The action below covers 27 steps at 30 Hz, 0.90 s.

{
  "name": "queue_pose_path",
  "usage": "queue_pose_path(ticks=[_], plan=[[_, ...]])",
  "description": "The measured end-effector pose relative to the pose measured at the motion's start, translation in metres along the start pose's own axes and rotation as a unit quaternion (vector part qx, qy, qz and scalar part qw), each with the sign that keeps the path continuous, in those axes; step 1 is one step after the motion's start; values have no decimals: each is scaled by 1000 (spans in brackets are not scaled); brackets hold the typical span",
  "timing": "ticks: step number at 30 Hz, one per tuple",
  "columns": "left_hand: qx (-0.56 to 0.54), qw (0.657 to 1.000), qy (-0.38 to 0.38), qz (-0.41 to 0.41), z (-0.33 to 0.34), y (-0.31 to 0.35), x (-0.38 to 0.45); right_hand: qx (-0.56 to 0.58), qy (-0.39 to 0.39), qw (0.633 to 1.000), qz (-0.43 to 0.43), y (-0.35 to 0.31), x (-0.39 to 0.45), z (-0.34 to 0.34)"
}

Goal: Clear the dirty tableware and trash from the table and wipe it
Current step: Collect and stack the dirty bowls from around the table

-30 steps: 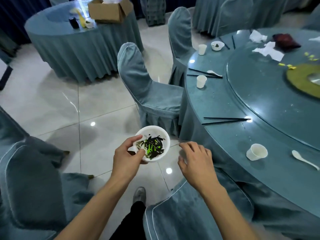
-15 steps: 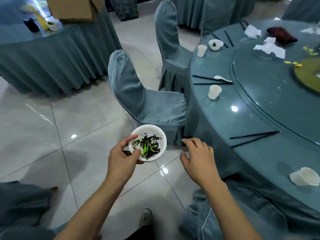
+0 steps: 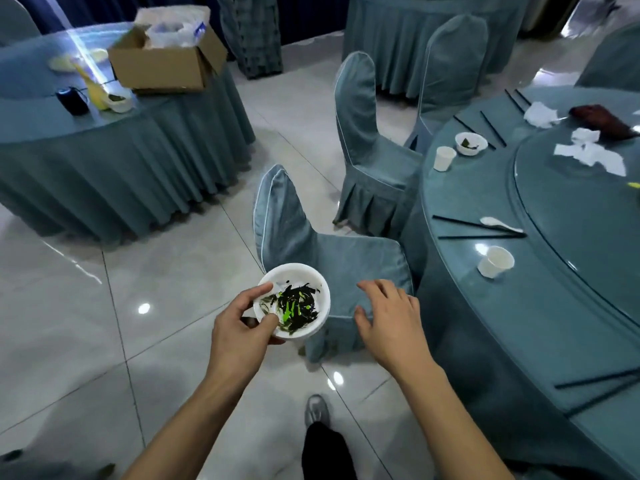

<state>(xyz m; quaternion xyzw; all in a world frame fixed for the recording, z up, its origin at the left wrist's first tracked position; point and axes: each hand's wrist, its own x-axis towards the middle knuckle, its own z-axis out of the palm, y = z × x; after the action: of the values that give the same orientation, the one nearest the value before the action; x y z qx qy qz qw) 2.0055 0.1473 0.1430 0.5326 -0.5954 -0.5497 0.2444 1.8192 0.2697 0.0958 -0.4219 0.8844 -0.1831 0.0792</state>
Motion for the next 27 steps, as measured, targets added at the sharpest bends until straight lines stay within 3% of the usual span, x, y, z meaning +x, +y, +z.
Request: queue_pose_path(ticks=[16,27], plan=[[-8,999,-42,26,-32,111,314,6,11,999,36,-107,303,50],[48,973,-209,92,-53,180,545,18,57,981,185,-192,450,97]])
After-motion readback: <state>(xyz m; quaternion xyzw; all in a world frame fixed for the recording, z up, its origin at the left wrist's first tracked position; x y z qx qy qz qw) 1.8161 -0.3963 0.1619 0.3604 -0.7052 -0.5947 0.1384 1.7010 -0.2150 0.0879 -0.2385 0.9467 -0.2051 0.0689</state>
